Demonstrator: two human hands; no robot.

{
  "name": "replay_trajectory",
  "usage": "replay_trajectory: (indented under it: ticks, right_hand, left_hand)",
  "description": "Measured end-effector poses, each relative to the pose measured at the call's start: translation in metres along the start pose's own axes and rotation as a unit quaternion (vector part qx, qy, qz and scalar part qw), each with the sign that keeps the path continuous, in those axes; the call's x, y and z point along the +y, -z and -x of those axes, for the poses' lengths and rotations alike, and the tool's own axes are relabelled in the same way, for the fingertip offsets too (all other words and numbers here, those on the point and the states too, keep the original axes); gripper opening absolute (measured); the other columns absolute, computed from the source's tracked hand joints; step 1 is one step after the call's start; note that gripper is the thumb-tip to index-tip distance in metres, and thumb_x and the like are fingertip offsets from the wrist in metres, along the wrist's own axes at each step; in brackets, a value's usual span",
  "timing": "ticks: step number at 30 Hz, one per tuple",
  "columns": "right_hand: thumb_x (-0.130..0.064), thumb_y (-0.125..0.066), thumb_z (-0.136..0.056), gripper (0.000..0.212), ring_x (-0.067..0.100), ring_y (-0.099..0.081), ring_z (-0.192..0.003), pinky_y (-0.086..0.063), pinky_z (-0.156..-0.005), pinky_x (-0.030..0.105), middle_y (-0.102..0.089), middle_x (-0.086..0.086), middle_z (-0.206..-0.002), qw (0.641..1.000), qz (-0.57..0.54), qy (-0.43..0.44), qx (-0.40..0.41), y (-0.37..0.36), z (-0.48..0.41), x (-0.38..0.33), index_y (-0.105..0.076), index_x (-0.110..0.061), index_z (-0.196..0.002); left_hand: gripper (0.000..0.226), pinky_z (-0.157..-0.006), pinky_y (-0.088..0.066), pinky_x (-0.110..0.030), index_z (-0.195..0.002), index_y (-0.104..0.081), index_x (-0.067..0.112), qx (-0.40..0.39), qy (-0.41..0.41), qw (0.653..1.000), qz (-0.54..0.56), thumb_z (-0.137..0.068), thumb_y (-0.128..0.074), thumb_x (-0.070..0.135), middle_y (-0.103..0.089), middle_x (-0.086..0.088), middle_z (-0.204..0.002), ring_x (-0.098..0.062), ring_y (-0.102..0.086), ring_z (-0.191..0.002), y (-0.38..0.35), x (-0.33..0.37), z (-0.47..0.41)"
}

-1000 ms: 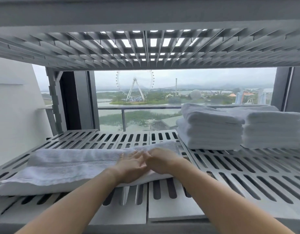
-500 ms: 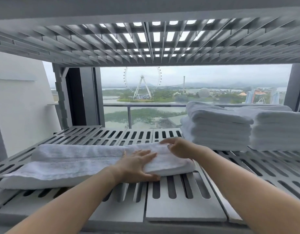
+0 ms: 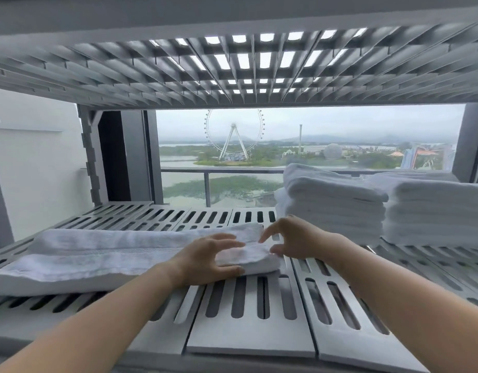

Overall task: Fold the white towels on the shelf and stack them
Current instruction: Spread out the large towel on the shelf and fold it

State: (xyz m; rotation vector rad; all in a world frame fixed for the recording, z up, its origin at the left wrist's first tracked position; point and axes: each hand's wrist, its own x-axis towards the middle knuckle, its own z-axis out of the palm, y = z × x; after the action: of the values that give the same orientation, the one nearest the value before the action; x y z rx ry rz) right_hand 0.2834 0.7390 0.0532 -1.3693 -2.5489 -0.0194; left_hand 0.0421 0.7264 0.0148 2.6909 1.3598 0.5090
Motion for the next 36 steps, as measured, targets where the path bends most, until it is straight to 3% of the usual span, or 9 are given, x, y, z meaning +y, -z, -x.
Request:
replay_trajectory:
  ticks: [5, 14, 16, 18, 20, 23, 27, 32, 36]
  right_hand:
    - [-0.02, -0.068, -0.082, 0.03, 0.011, -0.057, -0.113, -0.039, -0.101, 0.023, -0.064, -0.005, -0.124, 0.999, -0.013, 0.033, 0.04, -0.01, 0.003, 0.006, -0.068, -0.022, -0.112]
    - [-0.026, -0.065, -0.084, 0.014, 0.014, -0.065, -0.092, -0.05, -0.082, 0.03, -0.068, -0.009, -0.11, 0.99, -0.023, 0.048, 0.133, -0.035, 0.025, 0.028, -0.072, -0.022, -0.096]
    - [-0.029, -0.067, -0.081, 0.015, 0.011, -0.066, -0.092, -0.051, -0.083, 0.028, -0.07, -0.011, -0.107, 0.989, -0.031, 0.048, 0.137, -0.035, 0.028, 0.031, -0.073, -0.024, -0.094]
    - [-0.032, -0.071, -0.079, 0.017, 0.007, -0.066, -0.092, -0.05, -0.085, 0.024, -0.071, -0.012, -0.106, 0.987, -0.049, 0.056, 0.141, -0.034, 0.031, 0.032, -0.075, -0.026, -0.094]
    - [-0.029, -0.073, -0.078, 0.013, 0.007, -0.067, -0.087, -0.051, -0.082, 0.023, -0.073, -0.012, -0.101, 0.986, -0.072, 0.061, 0.139, -0.035, 0.032, 0.032, -0.076, -0.026, -0.09]
    - [-0.024, -0.074, -0.077, 0.008, 0.007, -0.068, -0.083, -0.051, -0.08, 0.025, -0.074, -0.01, -0.094, 0.982, -0.097, 0.06, 0.149, -0.038, 0.033, 0.032, -0.077, -0.023, -0.085]
    - [-0.023, -0.072, -0.078, 0.007, 0.008, -0.068, -0.08, -0.052, -0.078, 0.027, -0.074, -0.01, -0.091, 0.982, -0.104, 0.055, 0.149, -0.038, 0.032, 0.033, -0.077, -0.024, -0.083]
    - [-0.015, -0.054, -0.086, 0.028, 0.013, -0.065, -0.096, -0.049, -0.087, 0.025, -0.071, -0.005, -0.109, 0.991, -0.023, 0.023, 0.13, -0.031, 0.02, 0.031, -0.071, -0.024, -0.106]
    - [-0.018, -0.056, -0.087, 0.031, 0.016, -0.061, -0.108, -0.045, -0.094, 0.028, -0.067, -0.002, -0.119, 0.994, -0.001, 0.033, 0.102, -0.023, 0.001, 0.021, -0.065, -0.023, -0.117]
  left_hand:
    - [0.051, -0.109, -0.035, -0.032, -0.134, -0.046, 0.038, 0.023, -0.003, 1.0, -0.017, -0.086, -0.054, 0.054, -0.041, 0.011, -0.145, -0.009, -0.041, -0.13, -0.018, 0.027, -0.01]
    - [0.029, -0.097, -0.044, -0.027, -0.113, -0.068, 0.027, 0.103, 0.012, 0.995, 0.005, -0.091, -0.056, 0.04, -0.065, 0.008, -0.12, -0.008, -0.058, -0.111, -0.021, 0.045, -0.016]
    - [0.028, -0.087, -0.048, -0.032, -0.096, -0.071, 0.02, 0.123, 0.028, 0.992, 0.004, -0.093, -0.051, 0.038, -0.071, 0.002, -0.102, -0.015, -0.063, -0.096, -0.024, 0.047, -0.016]
    - [0.038, -0.072, -0.047, -0.035, -0.074, -0.061, 0.01, 0.156, 0.042, 0.987, -0.004, -0.095, -0.046, 0.038, -0.066, -0.003, -0.075, -0.023, -0.06, -0.074, -0.026, 0.049, -0.017]
    - [0.04, -0.064, -0.043, -0.034, -0.067, -0.054, 0.011, 0.208, 0.04, 0.977, -0.001, -0.097, -0.045, 0.036, -0.061, -0.004, -0.066, -0.026, -0.057, -0.066, -0.027, 0.053, -0.02]
    - [0.034, -0.068, -0.045, -0.034, -0.079, -0.06, 0.007, 0.225, 0.02, 0.974, 0.01, -0.097, -0.046, 0.031, -0.068, -0.008, -0.078, -0.025, -0.061, -0.073, -0.029, 0.06, -0.027]
    - [0.028, -0.084, -0.045, -0.036, -0.105, -0.064, 0.011, 0.115, -0.007, 0.993, -0.036, -0.098, -0.043, 0.029, -0.068, -0.006, -0.108, -0.025, -0.06, -0.099, -0.041, 0.063, -0.027]
    - [0.033, -0.091, -0.045, -0.033, -0.12, -0.062, 0.017, 0.126, -0.023, 0.99, -0.052, -0.098, -0.042, 0.032, -0.064, -0.002, -0.121, -0.021, -0.059, -0.11, -0.038, 0.06, -0.024]
    - [0.034, -0.087, -0.048, -0.034, -0.126, -0.057, 0.023, 0.162, -0.042, 0.982, -0.086, -0.098, -0.041, 0.032, -0.062, 0.001, -0.126, -0.022, -0.059, -0.111, -0.038, 0.06, -0.02]
